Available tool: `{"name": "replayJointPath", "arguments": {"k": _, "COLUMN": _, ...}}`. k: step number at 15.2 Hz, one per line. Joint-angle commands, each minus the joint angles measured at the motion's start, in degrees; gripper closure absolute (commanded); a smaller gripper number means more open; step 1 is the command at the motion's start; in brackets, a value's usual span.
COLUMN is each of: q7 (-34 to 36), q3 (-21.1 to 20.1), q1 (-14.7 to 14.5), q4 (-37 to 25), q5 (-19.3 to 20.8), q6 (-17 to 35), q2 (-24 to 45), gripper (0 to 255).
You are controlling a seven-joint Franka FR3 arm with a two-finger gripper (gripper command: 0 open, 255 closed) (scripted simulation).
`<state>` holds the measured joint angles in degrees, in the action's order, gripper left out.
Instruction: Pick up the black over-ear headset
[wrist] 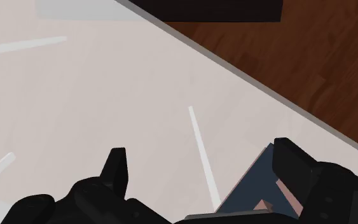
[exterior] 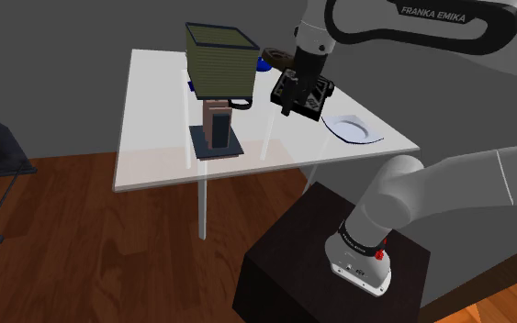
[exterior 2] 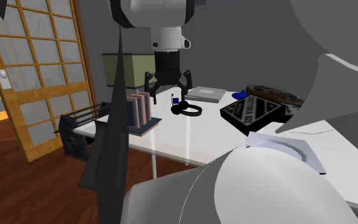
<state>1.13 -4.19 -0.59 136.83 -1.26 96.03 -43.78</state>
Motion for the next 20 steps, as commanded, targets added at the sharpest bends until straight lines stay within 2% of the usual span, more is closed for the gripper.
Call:
{"name": "replayJointPath", "arguments": {"k": 1, "q7": 0.0, "q3": 0.0, "q1": 0.0, "q4": 0.0, "q5": 0.0, "q6": 0.0, "q2": 0.0, "gripper": 0}}
{"name": "replayJointPath", "arguments": {"k": 10, "q7": 0.45, "q3": 0.1, "q1": 2.12, "q4": -2.66, "q5": 2.1, "q6": 17.82, "q2": 15.37, "gripper": 0}}
{"name": "replayJointPath", "arguments": {"k": 20, "q7": 2.01, "q3": 0.33, "q1": 4.2, "q4": -13.15, "q5": 5.14, "q6": 32.2, "q2": 34.6, "gripper": 0}}
